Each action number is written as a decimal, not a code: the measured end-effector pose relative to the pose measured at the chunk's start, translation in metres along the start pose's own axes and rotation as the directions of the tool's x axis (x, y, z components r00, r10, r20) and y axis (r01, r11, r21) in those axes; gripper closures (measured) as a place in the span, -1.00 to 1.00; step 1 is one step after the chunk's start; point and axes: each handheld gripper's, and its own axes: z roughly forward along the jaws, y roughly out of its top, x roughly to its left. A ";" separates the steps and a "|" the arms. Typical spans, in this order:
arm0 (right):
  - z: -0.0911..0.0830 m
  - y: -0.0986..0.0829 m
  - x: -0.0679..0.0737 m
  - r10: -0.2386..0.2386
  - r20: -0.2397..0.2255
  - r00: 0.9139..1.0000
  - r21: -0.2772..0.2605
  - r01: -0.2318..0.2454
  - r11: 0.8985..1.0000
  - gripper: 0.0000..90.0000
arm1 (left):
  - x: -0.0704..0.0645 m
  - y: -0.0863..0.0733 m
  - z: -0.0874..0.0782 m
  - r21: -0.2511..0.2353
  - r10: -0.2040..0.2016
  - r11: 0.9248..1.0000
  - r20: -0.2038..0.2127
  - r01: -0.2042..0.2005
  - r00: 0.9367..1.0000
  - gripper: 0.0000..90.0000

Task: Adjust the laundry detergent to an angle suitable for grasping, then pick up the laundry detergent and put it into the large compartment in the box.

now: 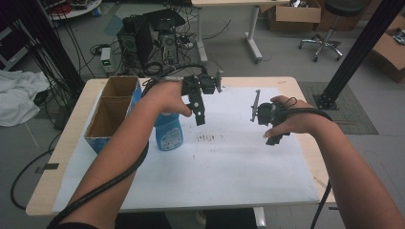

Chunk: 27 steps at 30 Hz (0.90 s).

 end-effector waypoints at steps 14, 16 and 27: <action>0.003 0.001 -0.005 -0.004 -0.003 1.000 0.004 0.004 1.000 -0.65 | 0.007 -0.001 0.001 -0.011 -0.006 1.000 0.009 0.006 1.000 -1.00; 0.003 0.001 -0.007 0.000 -0.002 1.000 0.008 0.000 1.000 -0.65 | 0.008 0.000 -0.001 -0.003 -0.002 1.000 -0.003 0.002 1.000 -1.00; 0.000 0.004 -0.006 -0.005 0.007 1.000 0.014 0.005 1.000 -0.65 | 0.004 -0.004 -0.014 -0.018 -0.003 1.000 -0.018 0.003 1.000 -1.00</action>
